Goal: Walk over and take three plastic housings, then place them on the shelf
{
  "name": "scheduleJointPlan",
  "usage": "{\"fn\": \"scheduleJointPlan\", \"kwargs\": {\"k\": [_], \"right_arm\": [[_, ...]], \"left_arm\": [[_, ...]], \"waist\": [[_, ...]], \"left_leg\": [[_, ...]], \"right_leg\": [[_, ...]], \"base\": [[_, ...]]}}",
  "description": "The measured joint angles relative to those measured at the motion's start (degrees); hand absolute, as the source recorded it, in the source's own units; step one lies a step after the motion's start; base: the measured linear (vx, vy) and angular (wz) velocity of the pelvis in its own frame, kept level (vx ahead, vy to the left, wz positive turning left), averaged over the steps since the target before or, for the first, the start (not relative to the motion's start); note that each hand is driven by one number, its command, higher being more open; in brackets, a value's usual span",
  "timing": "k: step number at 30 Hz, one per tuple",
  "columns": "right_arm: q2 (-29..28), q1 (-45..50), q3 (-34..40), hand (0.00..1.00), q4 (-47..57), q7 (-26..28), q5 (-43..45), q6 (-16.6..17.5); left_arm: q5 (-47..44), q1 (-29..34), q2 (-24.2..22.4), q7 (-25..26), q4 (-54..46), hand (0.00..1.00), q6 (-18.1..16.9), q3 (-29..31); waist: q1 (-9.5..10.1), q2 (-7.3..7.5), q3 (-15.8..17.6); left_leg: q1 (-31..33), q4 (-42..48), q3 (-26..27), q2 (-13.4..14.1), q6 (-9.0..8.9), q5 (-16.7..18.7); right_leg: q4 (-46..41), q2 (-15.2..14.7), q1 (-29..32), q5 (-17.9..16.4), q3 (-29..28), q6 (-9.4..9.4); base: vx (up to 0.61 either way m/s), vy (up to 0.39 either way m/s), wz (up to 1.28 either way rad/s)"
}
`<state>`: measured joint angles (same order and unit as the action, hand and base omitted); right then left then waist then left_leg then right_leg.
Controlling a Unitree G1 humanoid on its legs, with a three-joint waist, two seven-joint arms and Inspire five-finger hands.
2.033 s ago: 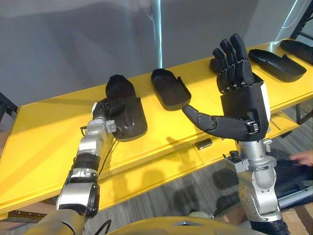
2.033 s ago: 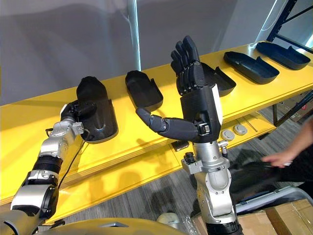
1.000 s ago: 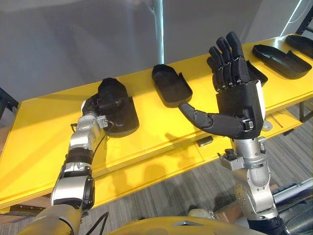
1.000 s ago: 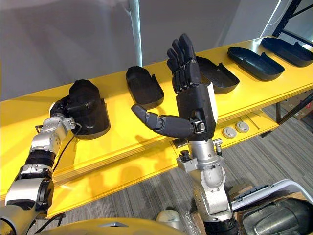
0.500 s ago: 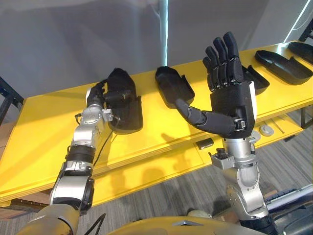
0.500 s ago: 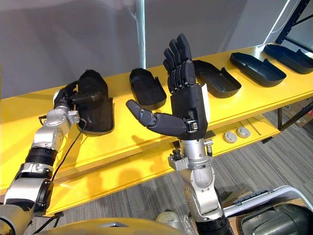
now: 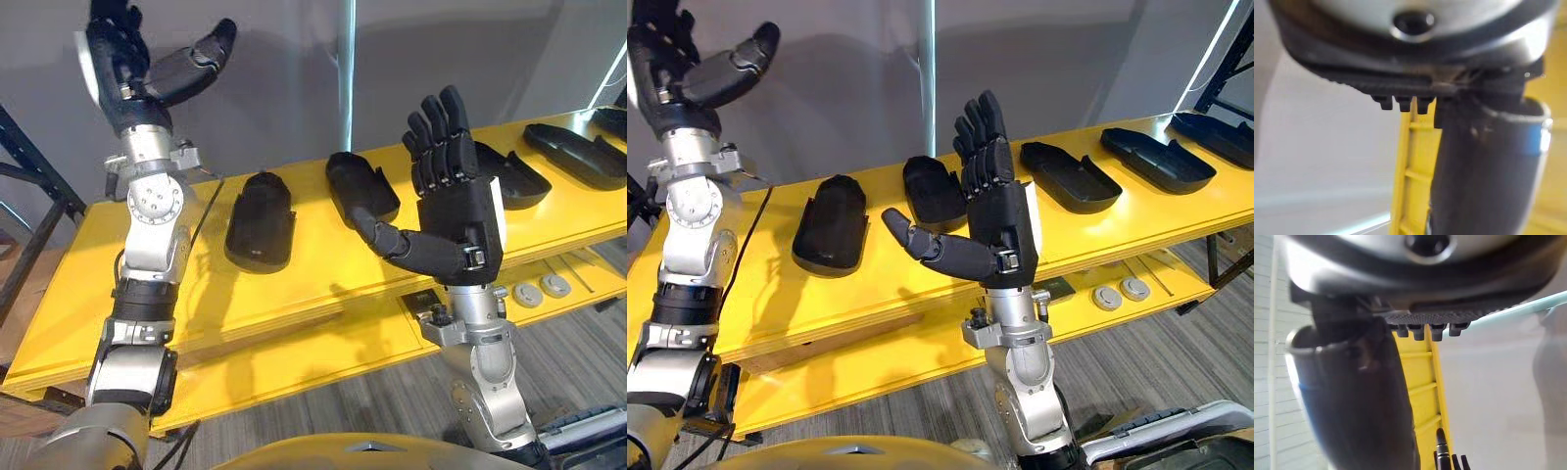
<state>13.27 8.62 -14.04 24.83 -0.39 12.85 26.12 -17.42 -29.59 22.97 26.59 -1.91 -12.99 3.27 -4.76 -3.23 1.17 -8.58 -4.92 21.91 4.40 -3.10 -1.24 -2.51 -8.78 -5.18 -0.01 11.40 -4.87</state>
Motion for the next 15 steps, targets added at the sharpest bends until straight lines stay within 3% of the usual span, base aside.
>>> {"fn": "scheduleJointPlan", "kwargs": {"k": [4, 5, 7, 10, 15], "right_arm": [[0.53, -0.05, 0.11, 1.00, -1.19, 0.07, -1.38, -1.20], [0.39, -0.05, 0.27, 1.00, -2.56, 0.05, -1.32, -1.72], [0.34, -0.05, 0.31, 1.00, -3.31, 0.25, -1.22, -2.13], [-0.22, -0.17, 0.58, 1.00, -6.27, 0.98, -1.15, -4.29], [-2.67, -0.22, 2.15, 1.00, -9.76, 0.91, -1.15, -5.76]], "left_arm": [[-0.01, 13.61, -6.44, 1.91, -7.45, 1.00, -2.84, 0.76], [-0.01, 19.64, -9.13, 1.93, -10.35, 1.00, -3.11, 0.84], [0.00, 23.78, -10.85, 2.01, -12.91, 1.00, -3.16, 0.91], [0.02, 34.00, -15.23, -0.57, -20.47, 1.00, -3.58, 0.89], [0.11, 42.05, -16.96, -5.31, -24.63, 1.00, -7.16, 1.87]], "waist": [[1.04, 0.22, -0.75], [1.54, 0.71, -1.03], [1.83, 1.00, -1.07], [3.65, 1.78, -1.35], [4.89, 2.06, -1.17]], "left_leg": [[1.26, -0.14, -1.95, 0.43, -0.29, -1.14], [2.11, -0.13, -3.20, 0.48, -0.37, -1.92], [2.51, -0.13, -3.99, 0.30, -0.17, -2.28], [3.25, -0.08, -5.75, 0.13, -0.11, -2.79], [4.25, -0.10, -7.69, 0.02, 0.02, -2.95]], "right_leg": [[0.84, 0.50, 0.10, 0.01, 1.71, -0.02], [1.16, 0.81, 0.08, 0.03, 2.75, -0.01], [1.58, 0.92, 0.03, 0.18, 3.26, -0.10], [1.69, 0.94, -0.05, 0.26, 4.39, -0.14], [1.91, 0.82, -0.24, 0.20, 6.20, -0.07]], "base": [[-0.04, -0.038, 0.24], [0.00, -0.048, 0.35], [0.01, -0.027, 0.27], [0.03, -0.010, 0.22], [0.01, -0.005, 0.19]]}}
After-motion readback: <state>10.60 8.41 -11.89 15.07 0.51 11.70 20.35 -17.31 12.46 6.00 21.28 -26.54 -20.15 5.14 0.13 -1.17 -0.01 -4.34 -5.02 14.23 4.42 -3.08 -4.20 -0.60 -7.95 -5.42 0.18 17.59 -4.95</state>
